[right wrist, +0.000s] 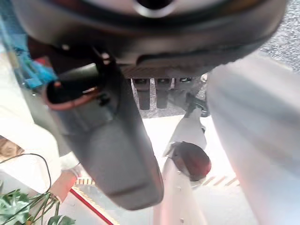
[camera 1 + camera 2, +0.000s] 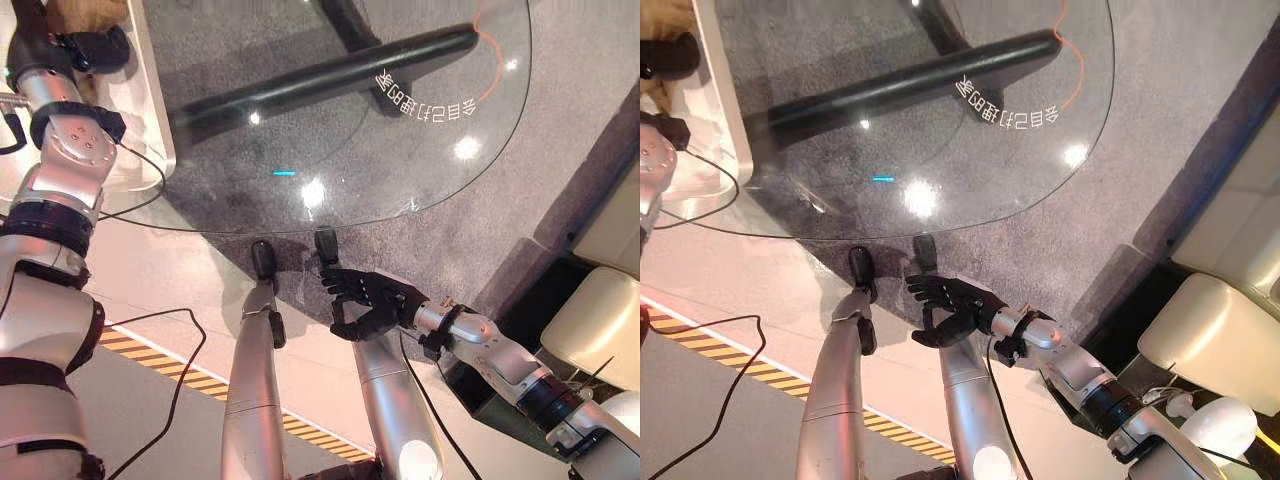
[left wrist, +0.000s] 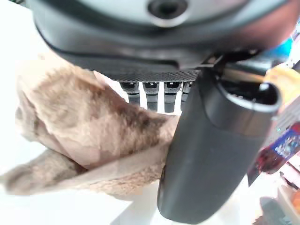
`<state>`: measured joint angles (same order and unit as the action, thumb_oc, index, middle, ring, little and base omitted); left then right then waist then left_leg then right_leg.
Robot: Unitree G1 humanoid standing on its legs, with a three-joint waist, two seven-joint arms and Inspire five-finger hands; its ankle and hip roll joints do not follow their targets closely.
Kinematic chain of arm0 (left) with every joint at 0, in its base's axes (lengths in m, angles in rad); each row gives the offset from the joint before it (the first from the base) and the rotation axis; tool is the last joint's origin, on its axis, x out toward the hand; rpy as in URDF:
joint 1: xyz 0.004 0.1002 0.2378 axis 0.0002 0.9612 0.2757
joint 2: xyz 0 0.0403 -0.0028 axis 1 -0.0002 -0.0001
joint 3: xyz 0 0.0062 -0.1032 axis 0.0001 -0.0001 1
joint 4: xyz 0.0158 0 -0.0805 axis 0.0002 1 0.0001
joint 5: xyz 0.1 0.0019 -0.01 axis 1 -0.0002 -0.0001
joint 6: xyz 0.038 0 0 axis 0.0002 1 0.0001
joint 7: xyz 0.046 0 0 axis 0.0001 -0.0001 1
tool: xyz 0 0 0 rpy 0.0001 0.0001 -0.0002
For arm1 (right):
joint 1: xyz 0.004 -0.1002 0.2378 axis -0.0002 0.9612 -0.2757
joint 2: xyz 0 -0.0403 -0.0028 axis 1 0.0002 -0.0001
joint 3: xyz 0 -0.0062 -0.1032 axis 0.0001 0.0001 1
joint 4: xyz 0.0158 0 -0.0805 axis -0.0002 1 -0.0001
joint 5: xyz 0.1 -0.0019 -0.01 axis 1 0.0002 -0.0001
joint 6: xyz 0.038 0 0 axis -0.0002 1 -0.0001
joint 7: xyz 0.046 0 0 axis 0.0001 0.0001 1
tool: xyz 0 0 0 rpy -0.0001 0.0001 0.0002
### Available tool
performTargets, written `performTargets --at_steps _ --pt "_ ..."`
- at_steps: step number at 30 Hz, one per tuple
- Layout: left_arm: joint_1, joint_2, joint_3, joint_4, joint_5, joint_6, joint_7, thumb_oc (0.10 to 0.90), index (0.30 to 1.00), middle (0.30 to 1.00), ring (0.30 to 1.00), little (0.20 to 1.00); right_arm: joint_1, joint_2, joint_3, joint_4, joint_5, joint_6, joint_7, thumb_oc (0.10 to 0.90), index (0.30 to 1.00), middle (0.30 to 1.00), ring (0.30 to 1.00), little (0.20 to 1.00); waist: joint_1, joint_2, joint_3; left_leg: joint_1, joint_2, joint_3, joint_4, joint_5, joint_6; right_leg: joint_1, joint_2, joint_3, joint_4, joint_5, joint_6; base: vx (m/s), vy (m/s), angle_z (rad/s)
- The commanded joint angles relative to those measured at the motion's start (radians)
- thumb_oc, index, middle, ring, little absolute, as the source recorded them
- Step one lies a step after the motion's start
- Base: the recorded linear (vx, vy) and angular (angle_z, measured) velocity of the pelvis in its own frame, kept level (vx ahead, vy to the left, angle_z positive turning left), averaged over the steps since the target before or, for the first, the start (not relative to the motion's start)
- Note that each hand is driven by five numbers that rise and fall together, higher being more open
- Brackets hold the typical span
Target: Wipe the table with a cloth and put it in the basket.
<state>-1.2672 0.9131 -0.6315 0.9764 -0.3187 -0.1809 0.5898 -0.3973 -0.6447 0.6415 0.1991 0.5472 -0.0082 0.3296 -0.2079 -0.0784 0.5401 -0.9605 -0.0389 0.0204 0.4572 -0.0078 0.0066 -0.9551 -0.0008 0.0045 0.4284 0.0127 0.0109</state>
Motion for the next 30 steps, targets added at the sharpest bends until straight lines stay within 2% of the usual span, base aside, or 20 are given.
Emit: performTargets --at_steps 1,8,12,16,20,23,25,26,27,30 --pt "0.010 0.086 0.133 -0.074 -0.057 -0.104 0.009 0.800 0.900 0.900 0.900 0.900 0.123 0.038 -0.029 -0.091 -0.031 -0.025 0.020 0.800 0.900 0.900 0.900 0.900 0.050 -0.003 -0.020 0.123 -0.030 0.074 -0.069 -0.027 0.073 0.080 0.046 0.003 -0.124 0.101 0.007 -0.08 -0.059 0.13" --pt "0.152 0.090 0.250 -0.187 -0.123 -0.143 0.004 0.800 0.900 0.900 0.900 0.900 0.154 0.059 -0.059 -0.084 -0.064 -0.001 0.024 0.800 0.900 0.900 0.900 0.900 0.081 0.014 -0.020 0.230 -0.037 0.060 -0.103 -0.019 0.067 0.186 0.044 -0.002 -0.133 0.070 -0.005 -0.02 -0.020 0.03" --pt "0.224 0.084 0.317 -0.230 -0.168 -0.160 -0.035 0.800 0.900 0.900 0.900 0.900 0.170 0.073 -0.073 -0.065 -0.078 0.000 0.027 0.800 0.900 0.900 0.900 0.900 0.098 0.020 -0.020 0.288 -0.037 0.052 -0.118 -0.015 0.060 0.252 0.043 -0.008 -0.135 0.048 -0.012 -0.01 -0.010 0.02" --pt "0.404 0.040 0.417 -0.306 -0.177 -0.196 -0.136 0.800 0.900 0.900 0.900 0.900 0.197 0.091 -0.096 -0.018 -0.079 0.004 -0.007 0.800 0.900 0.900 0.900 0.900 0.129 0.026 -0.020 0.393 -0.045 0.033 -0.153 -0.006 0.046 0.367 0.033 -0.025 -0.150 0.018 -0.015 -0.03 -0.027 0.08" --pt "0.615 -0.073 0.500 -0.420 -0.150 -0.214 -0.211 0.800 0.900 0.900 0.900 0.900 0.242 0.132 -0.134 0.061 -0.109 -0.014 -0.055 0.800 0.900 0.900 0.900 0.900 0.156 0.033 -0.030 0.478 -0.051 0.012 -0.188 0.003 0.037 0.454 0.018 -0.035 -0.170 0.005 -0.014 0.00 -0.044 0.05" --pt "0.855 -0.230 0.531 -0.584 -0.048 -0.176 -0.237 0.800 0.900 0.900 0.900 0.900 0.307 0.207 -0.179 0.168 -0.127 -0.034 -0.078 0.800 0.900 0.900 0.900 0.900 0.185 0.032 -0.090 0.550 -0.061 -0.015 -0.234 0.009 0.033 0.535 0.001 -0.040 -0.214 0.003 -0.010 0.03 -0.077 0.05" --pt "0.952 -0.299 0.521 -0.625 -0.055 -0.158 -0.267 0.800 0.900 0.900 0.900 0.900 0.327 0.237 -0.204 0.212 -0.153 -0.034 -0.072 0.800 0.900 0.900 0.900 0.900 0.196 0.033 -0.119 0.585 -0.064 -0.028 -0.253 0.010 0.034 0.574 -0.007 -0.045 -0.234 0.005 -0.007 0.04 -0.071 0.13" --pt "1.013 -0.352 0.511 -0.635 -0.088 -0.133 -0.299 0.800 0.900 0.900 0.900 0.900 0.341 0.257 -0.217 0.245 -0.174 -0.042 -0.074 0.800 0.900 0.900 0.900 0.900 0.205 0.035 -0.141 0.612 -0.066 -0.040 -0.268 0.010 0.035 0.605 -0.014 -0.049 -0.249 0.005 -0.003 0.03 -0.064 0.20" --pt "1.013 -0.352 0.511 -0.635 -0.088 -0.133 -0.299 0.800 0.900 0.900 0.900 0.900 0.341 0.257 -0.217 0.245 -0.174 -0.042 -0.074 0.800 0.900 0.900 0.900 0.900 0.204 0.035 -0.143 0.609 -0.066 -0.040 -0.270 0.013 0.035 0.603 -0.014 -0.049 -0.251 0.008 -0.003 0.04 -0.081 0.18" --pt "1.165 -0.475 0.495 -0.552 -0.177 -0.079 -0.445 0.800 0.900 0.900 0.900 0.900 0.381 0.305 -0.265 0.311 -0.224 -0.004 -0.071 0.800 0.900 0.900 0.900 0.900 0.223 0.040 -0.219 0.696 -0.063 -0.065 -0.320 0.020 0.032 0.709 -0.031 -0.068 -0.309 0.014 0.005 0.07 -0.084 0.11"
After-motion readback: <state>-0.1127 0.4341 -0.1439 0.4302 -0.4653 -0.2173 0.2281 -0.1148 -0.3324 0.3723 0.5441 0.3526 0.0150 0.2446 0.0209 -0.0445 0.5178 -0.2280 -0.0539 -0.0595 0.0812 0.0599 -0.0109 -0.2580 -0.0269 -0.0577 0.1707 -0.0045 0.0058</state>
